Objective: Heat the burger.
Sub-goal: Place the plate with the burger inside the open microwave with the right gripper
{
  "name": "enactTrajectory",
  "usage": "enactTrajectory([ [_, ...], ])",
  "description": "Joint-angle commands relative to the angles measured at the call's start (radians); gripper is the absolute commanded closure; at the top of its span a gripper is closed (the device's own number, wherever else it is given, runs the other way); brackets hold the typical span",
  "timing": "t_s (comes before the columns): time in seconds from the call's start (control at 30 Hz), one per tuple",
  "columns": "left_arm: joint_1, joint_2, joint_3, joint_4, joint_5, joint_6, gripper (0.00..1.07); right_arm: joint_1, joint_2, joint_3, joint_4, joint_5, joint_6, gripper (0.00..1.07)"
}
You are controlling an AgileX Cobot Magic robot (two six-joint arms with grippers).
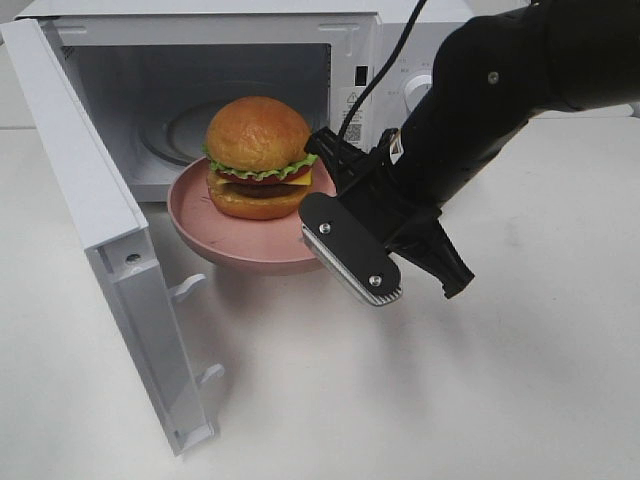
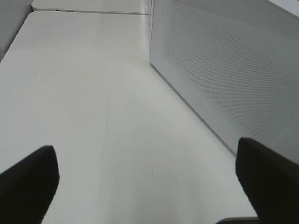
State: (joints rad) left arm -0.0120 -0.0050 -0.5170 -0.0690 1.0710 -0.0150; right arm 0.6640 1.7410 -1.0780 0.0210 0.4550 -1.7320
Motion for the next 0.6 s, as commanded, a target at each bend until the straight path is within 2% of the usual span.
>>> enactTrajectory([
  [0.03,-0.002,-0.018,0.002,0.002,-0.001,0.0,0.09,0.003,0.009,-0.05,-0.004,-0.03,-0.007,1.07],
  [0.6,-0.002,-0.018,0.002,0.002,-0.001,0.0,0.09,0.003,0.161,-0.275,-0.054,0.05,-0.004,1.07],
])
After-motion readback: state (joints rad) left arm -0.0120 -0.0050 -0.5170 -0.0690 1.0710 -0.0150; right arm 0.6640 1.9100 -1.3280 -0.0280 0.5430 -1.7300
